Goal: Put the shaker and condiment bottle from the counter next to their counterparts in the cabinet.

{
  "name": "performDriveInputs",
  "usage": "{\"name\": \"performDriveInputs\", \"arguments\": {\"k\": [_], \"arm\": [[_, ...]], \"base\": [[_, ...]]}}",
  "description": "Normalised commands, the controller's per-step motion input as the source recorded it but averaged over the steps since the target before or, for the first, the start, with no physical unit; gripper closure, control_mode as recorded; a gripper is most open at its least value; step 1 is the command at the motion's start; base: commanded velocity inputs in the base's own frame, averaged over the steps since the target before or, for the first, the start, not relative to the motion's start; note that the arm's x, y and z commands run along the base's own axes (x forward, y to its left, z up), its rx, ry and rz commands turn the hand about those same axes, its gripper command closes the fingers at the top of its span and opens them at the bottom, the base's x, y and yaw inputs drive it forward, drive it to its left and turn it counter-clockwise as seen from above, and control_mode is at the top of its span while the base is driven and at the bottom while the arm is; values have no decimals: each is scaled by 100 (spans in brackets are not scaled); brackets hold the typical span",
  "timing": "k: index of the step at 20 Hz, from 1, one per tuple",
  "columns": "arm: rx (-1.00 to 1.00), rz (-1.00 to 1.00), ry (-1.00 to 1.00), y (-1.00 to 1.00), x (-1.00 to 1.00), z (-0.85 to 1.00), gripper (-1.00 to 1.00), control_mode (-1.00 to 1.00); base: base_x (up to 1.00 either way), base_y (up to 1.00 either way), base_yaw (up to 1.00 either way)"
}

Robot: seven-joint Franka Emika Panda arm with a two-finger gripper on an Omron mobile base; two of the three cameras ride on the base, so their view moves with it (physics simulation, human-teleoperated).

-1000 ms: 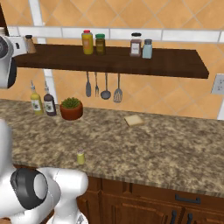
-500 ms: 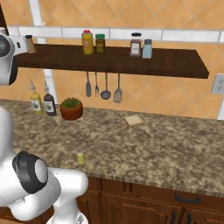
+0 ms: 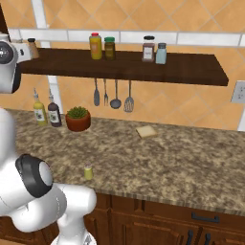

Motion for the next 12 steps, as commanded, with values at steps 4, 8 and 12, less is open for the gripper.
{"name": "performDriveInputs", "arguments": {"k": [4,8,12], "arm": [[0,0,0,1,27,-9,100,-100],[0,0,0,8,28,-25,100,-100],[0,0,0,10,27,-24,100,-100]], "base": [[0,0,0],[0,0,0],[0,0,0]]}}
